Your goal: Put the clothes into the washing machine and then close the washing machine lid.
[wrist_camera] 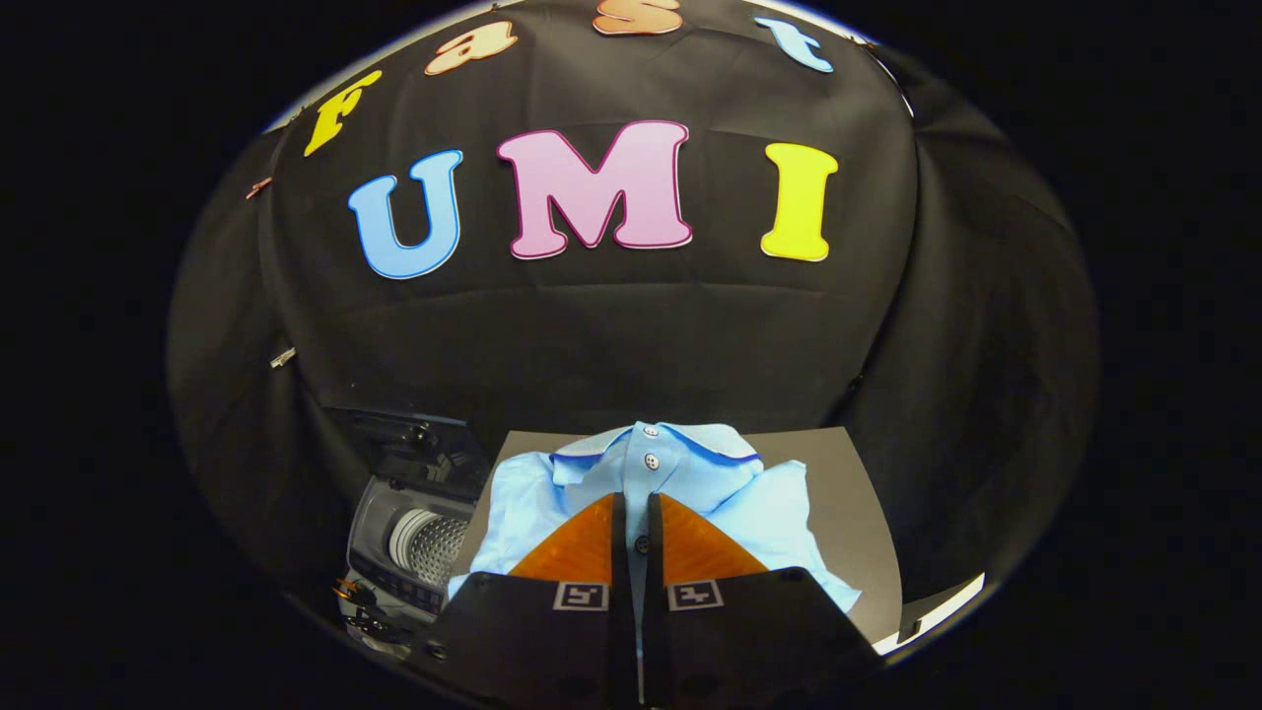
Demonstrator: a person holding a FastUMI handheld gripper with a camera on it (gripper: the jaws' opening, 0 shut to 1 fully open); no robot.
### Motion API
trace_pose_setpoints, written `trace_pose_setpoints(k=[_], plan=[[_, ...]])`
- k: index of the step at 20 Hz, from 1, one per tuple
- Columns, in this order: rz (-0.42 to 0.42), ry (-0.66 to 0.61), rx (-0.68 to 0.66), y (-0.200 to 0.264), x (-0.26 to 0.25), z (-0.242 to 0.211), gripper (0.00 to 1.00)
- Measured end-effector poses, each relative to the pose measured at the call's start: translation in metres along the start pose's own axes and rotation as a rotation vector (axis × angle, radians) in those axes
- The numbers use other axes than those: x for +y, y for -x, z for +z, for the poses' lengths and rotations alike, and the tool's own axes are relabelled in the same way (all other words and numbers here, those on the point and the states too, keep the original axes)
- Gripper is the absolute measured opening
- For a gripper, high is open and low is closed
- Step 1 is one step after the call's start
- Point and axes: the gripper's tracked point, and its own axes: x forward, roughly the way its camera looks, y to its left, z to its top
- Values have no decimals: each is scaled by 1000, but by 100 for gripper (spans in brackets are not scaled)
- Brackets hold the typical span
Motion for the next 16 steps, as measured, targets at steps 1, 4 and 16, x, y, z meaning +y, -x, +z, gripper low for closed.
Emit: trace_pose_setpoints(k=[1,4,16], plan=[[11,4,-8,6,5,4,7],[53,-19,-50,24,28,24,7],[269,-19,-103,61,188,54,7]])
